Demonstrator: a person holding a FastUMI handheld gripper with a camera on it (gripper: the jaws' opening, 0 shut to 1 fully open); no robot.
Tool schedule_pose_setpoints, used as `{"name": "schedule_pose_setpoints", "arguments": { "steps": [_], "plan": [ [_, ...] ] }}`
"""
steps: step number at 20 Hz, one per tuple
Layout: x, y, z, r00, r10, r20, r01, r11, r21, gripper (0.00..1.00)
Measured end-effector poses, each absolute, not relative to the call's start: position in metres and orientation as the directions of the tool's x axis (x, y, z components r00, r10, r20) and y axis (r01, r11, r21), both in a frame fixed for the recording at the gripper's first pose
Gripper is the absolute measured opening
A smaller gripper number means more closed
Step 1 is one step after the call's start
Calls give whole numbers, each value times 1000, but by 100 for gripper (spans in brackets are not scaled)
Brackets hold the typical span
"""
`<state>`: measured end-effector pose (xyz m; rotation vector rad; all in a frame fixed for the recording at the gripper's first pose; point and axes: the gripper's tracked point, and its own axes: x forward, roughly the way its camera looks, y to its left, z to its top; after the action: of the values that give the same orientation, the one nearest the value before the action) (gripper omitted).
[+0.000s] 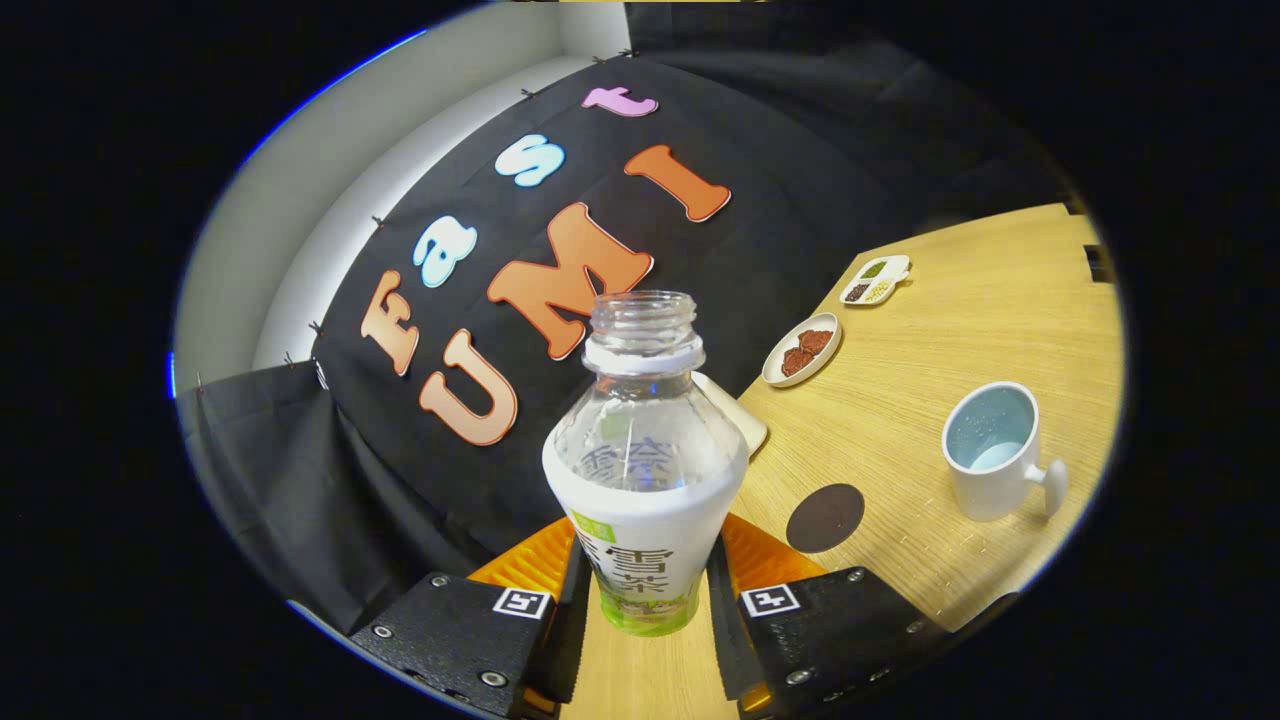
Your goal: Take the bottle from table, then pour the juice into the cup, finally place the bottle on the coaster
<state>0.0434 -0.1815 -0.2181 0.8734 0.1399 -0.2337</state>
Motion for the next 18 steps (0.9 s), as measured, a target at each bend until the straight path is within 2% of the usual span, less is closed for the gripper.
{"name": "schedule_pose_setpoints", "arguments": {
  "steps": [9, 18],
  "plan": [
    [53, -208, -214, 980, -152, -126, 171, 331, 928, 55],
    [56, -220, -237, 967, -163, -197, 223, 161, 961, 55]
  ]
}}
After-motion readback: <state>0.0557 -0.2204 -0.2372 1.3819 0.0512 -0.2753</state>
